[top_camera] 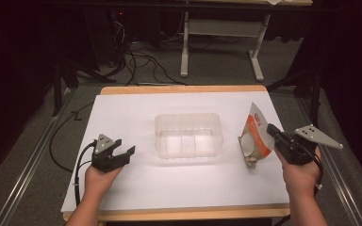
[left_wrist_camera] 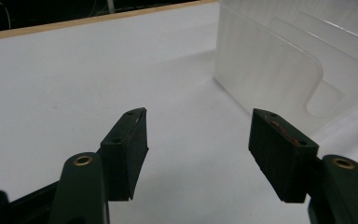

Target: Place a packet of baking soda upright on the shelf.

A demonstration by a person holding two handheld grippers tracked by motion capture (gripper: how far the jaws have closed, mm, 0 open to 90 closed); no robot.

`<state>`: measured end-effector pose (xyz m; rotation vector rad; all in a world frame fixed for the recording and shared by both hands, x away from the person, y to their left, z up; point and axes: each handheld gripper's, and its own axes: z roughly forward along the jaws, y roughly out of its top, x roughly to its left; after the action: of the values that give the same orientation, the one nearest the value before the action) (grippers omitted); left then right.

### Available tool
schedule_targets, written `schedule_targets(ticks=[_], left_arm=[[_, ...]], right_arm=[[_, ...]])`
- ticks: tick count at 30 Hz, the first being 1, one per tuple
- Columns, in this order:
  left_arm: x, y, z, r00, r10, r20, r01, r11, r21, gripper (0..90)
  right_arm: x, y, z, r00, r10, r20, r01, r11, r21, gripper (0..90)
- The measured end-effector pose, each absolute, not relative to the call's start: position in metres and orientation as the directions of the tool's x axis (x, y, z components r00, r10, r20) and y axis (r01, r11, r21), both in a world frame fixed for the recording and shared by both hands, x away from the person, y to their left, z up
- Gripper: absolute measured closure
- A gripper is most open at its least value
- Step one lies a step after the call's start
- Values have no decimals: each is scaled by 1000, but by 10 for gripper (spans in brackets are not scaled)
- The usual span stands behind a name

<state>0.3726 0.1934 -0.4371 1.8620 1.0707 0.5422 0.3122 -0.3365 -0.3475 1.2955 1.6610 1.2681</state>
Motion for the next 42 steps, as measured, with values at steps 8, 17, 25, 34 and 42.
schedule_targets(ticks=[8,17,25,34,42], left_arm=[[371,191,-437,548,835,-43,443,-246,862,381],[369,189,-436,574,817,-45,429,-253,867,372],[371,189,-437,577,816,-45,432,-258,864,372],[369,188,-436,588,808,-44,417,-256,872,373],[368,190,-434,578,814,-51,411,-237,880,375]], right_arm=[[305,-332,-355,-299,951,76,307,20,952,900],[295,-332,-368,-316,943,108,298,-9,954,894],[291,-330,-372,-334,935,119,292,-17,956,841],[282,-329,-384,-342,931,128,292,-25,956,719],[278,-324,-396,-350,931,99,314,18,949,654]])
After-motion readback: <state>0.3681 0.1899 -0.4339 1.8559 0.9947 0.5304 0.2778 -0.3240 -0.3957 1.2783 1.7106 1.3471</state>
